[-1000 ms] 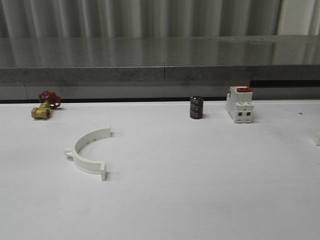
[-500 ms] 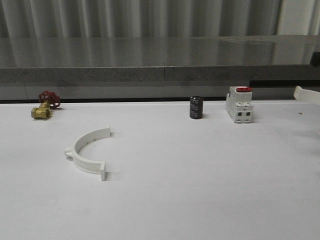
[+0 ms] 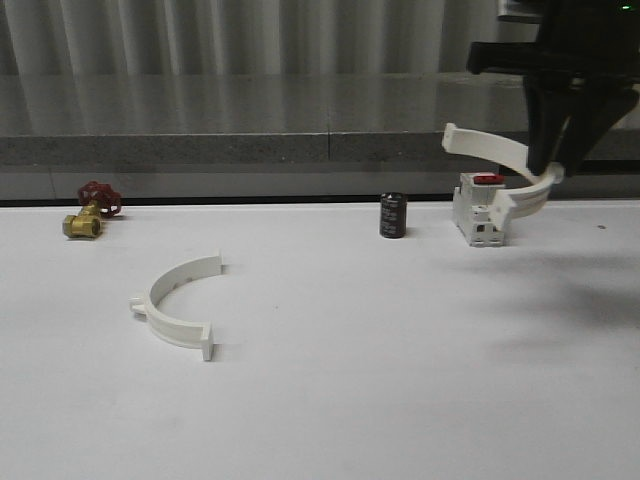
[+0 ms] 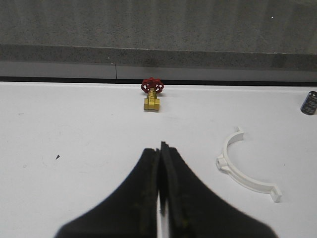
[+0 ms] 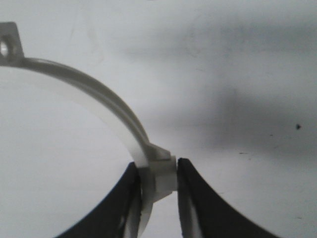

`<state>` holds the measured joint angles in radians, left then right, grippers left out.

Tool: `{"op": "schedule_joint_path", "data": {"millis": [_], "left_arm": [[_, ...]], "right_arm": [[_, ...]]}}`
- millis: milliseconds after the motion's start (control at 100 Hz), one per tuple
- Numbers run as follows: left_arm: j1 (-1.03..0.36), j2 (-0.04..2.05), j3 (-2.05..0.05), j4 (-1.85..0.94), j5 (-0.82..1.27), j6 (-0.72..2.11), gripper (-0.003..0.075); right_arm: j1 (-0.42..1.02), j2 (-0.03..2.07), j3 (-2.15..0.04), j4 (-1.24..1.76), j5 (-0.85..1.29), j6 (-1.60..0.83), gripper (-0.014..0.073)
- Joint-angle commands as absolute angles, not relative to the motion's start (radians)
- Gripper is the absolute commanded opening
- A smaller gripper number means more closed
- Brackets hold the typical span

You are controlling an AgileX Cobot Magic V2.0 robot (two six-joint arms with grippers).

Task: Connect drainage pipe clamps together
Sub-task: 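Carry the clamp half toward the placed half with the right gripper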

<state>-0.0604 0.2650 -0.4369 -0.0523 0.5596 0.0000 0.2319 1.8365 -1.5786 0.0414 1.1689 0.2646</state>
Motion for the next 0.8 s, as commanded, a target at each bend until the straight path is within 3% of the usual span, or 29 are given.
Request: {"op": "schedule_joint_path", "data": {"millis": [0,440,790], "left_arm": [[-0.06,0.274,-0.461,-0.061,0.485,0.005,-0.0021],[-0.06,0.274,-0.461,-0.061,0.485,0.005,-0.0021],[-0.06,0.274,-0.461,-0.061,0.485,0.005,-0.0021]], "right_arm": [[0.281,1.823,-1.645,0.046,1.19,0.309,0.0026],[0.495,1.965,-1.75,0.043,1.178,0.527,0.0026],[0.601,2.159,-1.967,0.035,1.234,0.567,0.0026]]}}
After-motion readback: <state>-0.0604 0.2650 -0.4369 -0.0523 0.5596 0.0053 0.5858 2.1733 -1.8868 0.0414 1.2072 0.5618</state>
